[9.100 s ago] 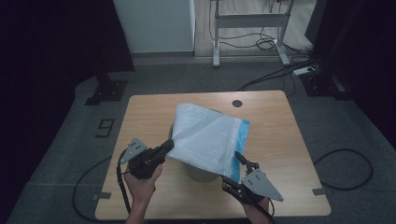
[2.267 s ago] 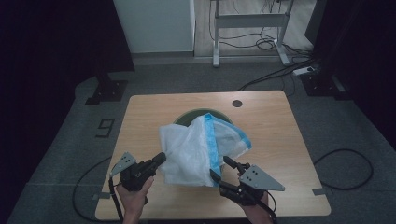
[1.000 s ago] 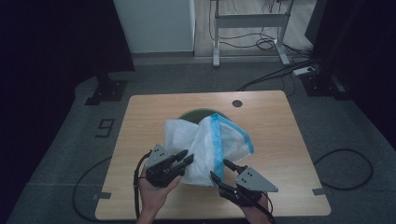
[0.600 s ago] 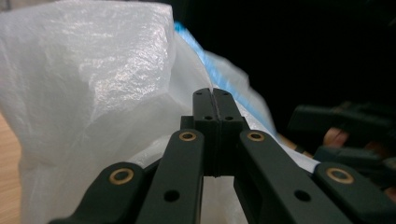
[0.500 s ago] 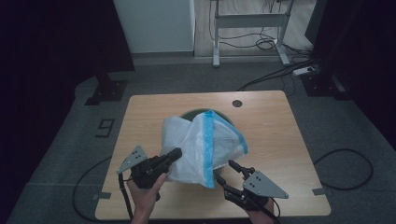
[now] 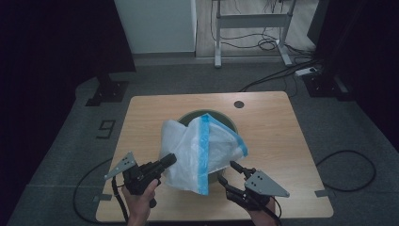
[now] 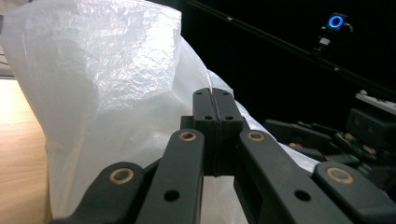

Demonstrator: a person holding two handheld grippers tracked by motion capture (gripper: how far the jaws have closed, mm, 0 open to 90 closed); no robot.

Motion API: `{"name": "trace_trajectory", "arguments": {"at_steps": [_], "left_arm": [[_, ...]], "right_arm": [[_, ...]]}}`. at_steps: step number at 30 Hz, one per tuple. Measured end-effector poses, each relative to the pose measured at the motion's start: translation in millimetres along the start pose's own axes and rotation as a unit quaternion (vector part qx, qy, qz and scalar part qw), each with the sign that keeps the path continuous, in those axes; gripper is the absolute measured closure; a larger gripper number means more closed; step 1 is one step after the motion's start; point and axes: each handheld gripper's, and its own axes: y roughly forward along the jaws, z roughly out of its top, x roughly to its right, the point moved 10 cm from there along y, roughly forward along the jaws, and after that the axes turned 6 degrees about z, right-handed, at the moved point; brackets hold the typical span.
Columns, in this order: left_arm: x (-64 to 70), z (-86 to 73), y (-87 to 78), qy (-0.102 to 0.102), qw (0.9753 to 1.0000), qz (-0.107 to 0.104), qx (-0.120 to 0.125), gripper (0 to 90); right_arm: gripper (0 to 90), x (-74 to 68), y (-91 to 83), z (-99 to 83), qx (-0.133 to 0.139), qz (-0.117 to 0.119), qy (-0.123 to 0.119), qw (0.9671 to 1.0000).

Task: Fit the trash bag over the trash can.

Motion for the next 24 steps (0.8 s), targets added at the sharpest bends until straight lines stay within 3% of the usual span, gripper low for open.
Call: {"name": "trace_trajectory", "arguments": {"at_steps": [12, 19, 24], "left_arm": [[-6.6, -19.4, -3.2, -0.012, 0.9999, -0.003, -0.012, 89.5], [-5.9, -36.0, 3.6, 0.011, 0.9988, 0.023, -0.042, 89.1], [-3.3, -40.4, 7.5, 0.019, 0.9982, 0.029, -0.05, 85.4]], "right_arm": [[45.2, -9.3, 5.4, 1.9, 0.0, 0.02, 0.0, 0.9998], [44.7, -15.3, 10.4, 4.5, 0.002, 0.027, -0.001, 0.9996], [43.2, -19.4, 17.3, 2.9, -0.004, 0.028, -0.008, 0.9996]]}}
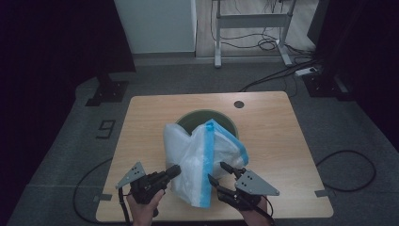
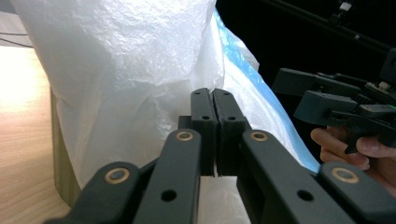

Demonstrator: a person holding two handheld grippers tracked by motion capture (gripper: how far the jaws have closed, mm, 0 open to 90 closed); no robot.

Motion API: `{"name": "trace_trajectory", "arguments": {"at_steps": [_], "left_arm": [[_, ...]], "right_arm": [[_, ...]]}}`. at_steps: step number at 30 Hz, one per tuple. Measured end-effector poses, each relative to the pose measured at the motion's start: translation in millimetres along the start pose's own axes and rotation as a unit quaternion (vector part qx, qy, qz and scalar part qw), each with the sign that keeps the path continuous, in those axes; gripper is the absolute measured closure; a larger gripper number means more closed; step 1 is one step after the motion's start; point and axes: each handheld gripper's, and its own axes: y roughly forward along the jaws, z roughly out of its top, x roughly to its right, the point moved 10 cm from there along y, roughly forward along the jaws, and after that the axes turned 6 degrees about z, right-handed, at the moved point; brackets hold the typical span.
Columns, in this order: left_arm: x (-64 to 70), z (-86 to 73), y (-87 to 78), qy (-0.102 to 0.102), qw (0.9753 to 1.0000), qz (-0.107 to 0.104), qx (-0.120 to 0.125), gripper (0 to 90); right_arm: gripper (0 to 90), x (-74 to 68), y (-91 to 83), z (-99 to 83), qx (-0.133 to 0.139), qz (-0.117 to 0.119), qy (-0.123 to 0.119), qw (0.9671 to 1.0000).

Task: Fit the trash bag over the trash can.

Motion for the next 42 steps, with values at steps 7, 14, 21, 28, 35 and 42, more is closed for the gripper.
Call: {"name": "trace_trajectory", "arguments": {"at_steps": [7, 14, 21, 28, 35, 42], "left_arm": [[8.9, 15.0, -0.8, 0.036, 0.9987, 0.035, 0.012, 66.4], [20.6, 36.0, 7.1, 0.094, 0.9931, 0.071, -0.001, 54.6], [19.3, 34.6, 34.5, 0.104, 0.9898, 0.082, -0.053, 52.3], [18.5, 29.1, 39.6, 0.096, 0.9896, 0.079, -0.071, 77.8], [21.5, 39.6, 26.8, 0.065, 0.9975, 0.017, -0.019, 89.4], [19.5, 42.9, 16.1, 0.017, 0.9985, -0.053, 0.003, 89.5]], "right_arm": [[45.5, -0.5, 11.8, -3.7, -0.015, -0.007, -0.016, 0.9997], [48.5, -2.7, 13.5, -6.0, -0.02, -0.009, -0.023, 0.9995], [48.7, -3.1, 12.2, -6.3, -0.021, -0.009, -0.025, 0.9994], [48.8, 0.2, 7.4, -7.7, -0.02, -0.012, -0.023, 0.9995], [48.8, 2.4, 1.2, -6.1, -0.011, -0.014, -0.018, 0.9997], [49.9, 6.9, -6.8, 5.7, 0.009, -0.018, -0.018, 0.9996]]}}
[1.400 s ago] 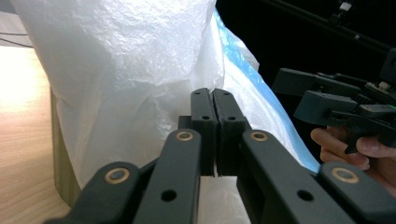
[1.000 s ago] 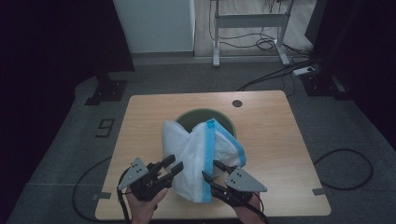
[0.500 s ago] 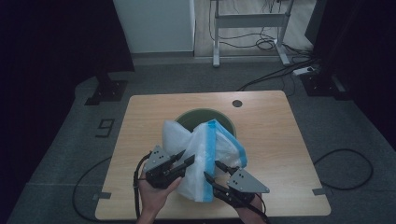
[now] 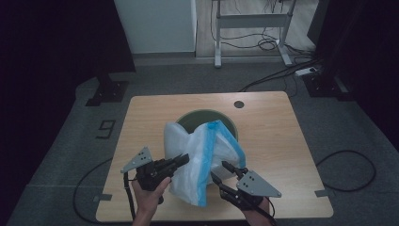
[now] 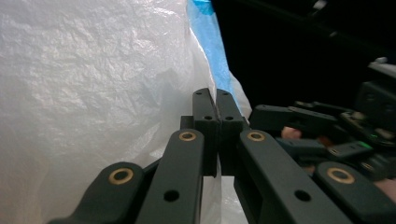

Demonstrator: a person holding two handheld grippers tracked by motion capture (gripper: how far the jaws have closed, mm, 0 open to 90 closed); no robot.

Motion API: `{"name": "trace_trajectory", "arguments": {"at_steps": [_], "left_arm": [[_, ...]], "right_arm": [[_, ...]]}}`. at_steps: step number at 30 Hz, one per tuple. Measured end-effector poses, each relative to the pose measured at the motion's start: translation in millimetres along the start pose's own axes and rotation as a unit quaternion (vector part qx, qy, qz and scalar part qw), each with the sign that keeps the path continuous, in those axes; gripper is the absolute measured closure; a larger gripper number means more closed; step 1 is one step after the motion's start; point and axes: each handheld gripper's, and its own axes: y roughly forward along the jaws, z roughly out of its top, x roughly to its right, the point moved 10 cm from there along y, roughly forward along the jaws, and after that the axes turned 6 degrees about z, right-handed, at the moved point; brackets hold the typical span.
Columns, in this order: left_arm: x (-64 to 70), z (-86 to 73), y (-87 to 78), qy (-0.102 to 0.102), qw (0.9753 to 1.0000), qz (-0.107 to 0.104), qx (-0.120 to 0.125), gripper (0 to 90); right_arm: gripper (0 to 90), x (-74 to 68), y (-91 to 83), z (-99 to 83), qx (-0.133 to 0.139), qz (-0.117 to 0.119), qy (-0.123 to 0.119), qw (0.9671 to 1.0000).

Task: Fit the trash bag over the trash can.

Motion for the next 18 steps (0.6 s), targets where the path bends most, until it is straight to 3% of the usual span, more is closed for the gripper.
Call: {"name": "trace_trajectory", "arguments": {"at_steps": [5, 8, 14, 18], "left_arm": [[-0.5, -0.5, -1.8, -0.004, 1.0, -0.006, 0.003, 89.6], [0.8, -0.7, -1.8, 0.0, 1.0, -0.006, 0.004, 89.5], [3.1, -1.0, -1.7, 0.014, 0.9999, 0.0, 0.005, 89.5], [3.2, -1.3, -2.9, 0.017, 0.9998, 0.001, 0.006, 89.5]], "right_arm": [[53.2, 11.1, 1.3, 8.1, 0.007, -0.005, 0.013, 0.9999], [56.1, 21.4, 6.8, 19.6, 0.012, 0.001, 0.034, 0.9993], [59.5, 29.4, 16.2, 33.5, 0.01, 0.0, 0.03, 0.9995], [63.4, 46.7, 25.9, 40.7, 0.011, -0.017, 0.038, 0.9991]]}}
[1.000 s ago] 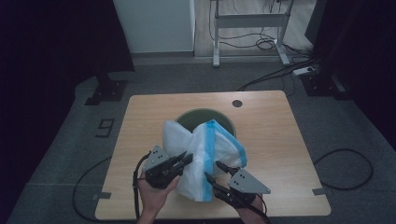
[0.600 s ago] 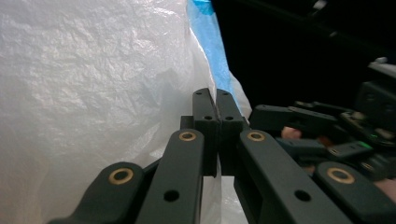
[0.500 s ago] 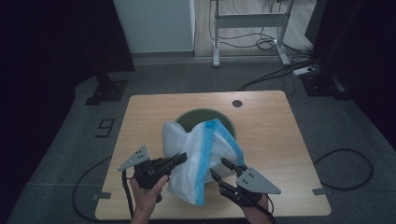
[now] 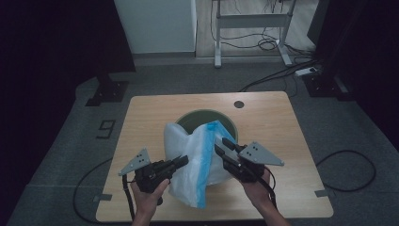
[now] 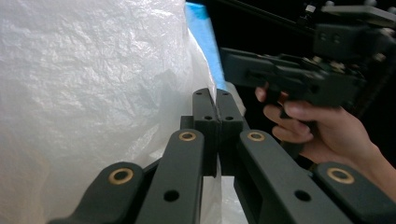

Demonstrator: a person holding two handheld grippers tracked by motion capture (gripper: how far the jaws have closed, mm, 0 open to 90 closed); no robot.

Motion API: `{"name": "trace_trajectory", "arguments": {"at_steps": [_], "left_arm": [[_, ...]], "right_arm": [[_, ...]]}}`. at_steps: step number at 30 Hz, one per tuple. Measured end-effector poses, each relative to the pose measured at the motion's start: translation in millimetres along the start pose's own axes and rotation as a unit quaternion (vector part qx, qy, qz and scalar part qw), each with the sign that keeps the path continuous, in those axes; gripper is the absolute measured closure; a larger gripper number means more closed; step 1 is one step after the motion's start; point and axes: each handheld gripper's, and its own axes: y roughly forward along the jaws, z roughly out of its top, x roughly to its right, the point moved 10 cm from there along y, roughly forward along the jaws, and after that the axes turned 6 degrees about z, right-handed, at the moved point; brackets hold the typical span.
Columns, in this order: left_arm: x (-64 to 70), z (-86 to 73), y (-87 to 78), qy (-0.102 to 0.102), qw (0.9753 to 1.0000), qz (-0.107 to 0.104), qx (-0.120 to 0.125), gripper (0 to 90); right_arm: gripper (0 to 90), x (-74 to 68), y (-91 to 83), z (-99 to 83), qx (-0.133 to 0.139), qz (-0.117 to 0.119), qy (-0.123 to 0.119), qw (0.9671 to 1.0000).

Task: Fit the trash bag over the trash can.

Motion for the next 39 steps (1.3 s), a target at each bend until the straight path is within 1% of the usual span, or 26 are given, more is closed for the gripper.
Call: {"name": "trace_trajectory", "arguments": {"at_steps": [1, 2, 3, 7, 9, 17, 19, 22, 26, 33, 35, 39], "left_arm": [[-0.4, -0.3, -0.2, 0.0, 1.0, 0.0, 0.0, 89.5], [-0.4, -0.3, -0.2, 0.0, 1.0, 0.0, 0.0, 89.5], [-1.2, -1.3, -0.2, 0.0, 1.0, 0.001, -0.002, 89.5], [-1.6, -2.3, 0.4, 0.0, 1.0, 0.0, -0.001, 89.5], [-1.1, -2.9, 1.2, 0.0, 1.0, -0.001, -0.002, 89.5], [0.1, -2.5, 2.9, 0.001, 1.0, -0.001, -0.003, 89.5], [-0.5, -2.5, 3.1, -0.001, 1.0, -0.001, -0.003, 89.5], [-1.8, -3.5, 2.9, 0.0, 1.0, 0.002, -0.004, 89.5], [-3.4, -4.8, 2.9, -0.002, 1.0, 0.004, -0.005, 89.5], [-3.1, -5.4, 4.5, -0.003, 1.0, 0.005, -0.005, 89.4], [-3.7, -6.1, 5.2, -0.002, 1.0, 0.006, -0.006, 89.3], [-4.7, -6.5, 5.4, -0.006, 0.9999, 0.007, -0.007, 89.3]], "right_arm": [[63.7, 3.0, 1.9, 1.2, 0.001, -0.002, 0.001, 1.0], [63.7, 3.0, 1.9, 1.2, 0.001, -0.002, 0.001, 1.0], [63.9, 7.4, 5.2, 2.7, 0.003, -0.001, 0.011, 0.9999], [64.1, 11.8, 9.5, 4.5, 0.003, -0.002, 0.017, 0.9998], [64.1, 13.8, 11.5, 8.2, 0.007, -0.003, 0.019, 0.9998], [67.0, 14.2, 17.3, 13.7, 0.003, 0.0, 0.018, 0.9998], [67.2, 13.3, 18.9, 14.1, 0.004, 0.007, 0.021, 0.9997], [67.2, 16.5, 21.4, 12.7, -0.002, 0.004, 0.03, 0.9995], [67.2, 21.1, 19.5, 17.3, 0.007, 0.001, 0.036, 0.9993], [67.0, 20.2, 19.9, 20.7, 0.011, 0.003, 0.033, 0.9994], [66.7, 18.8, 20.9, 24.0, 0.015, 0.005, 0.024, 0.9996], [66.7, 19.8, 21.0, 27.0, 0.018, 0.001, 0.024, 0.9995]]}}
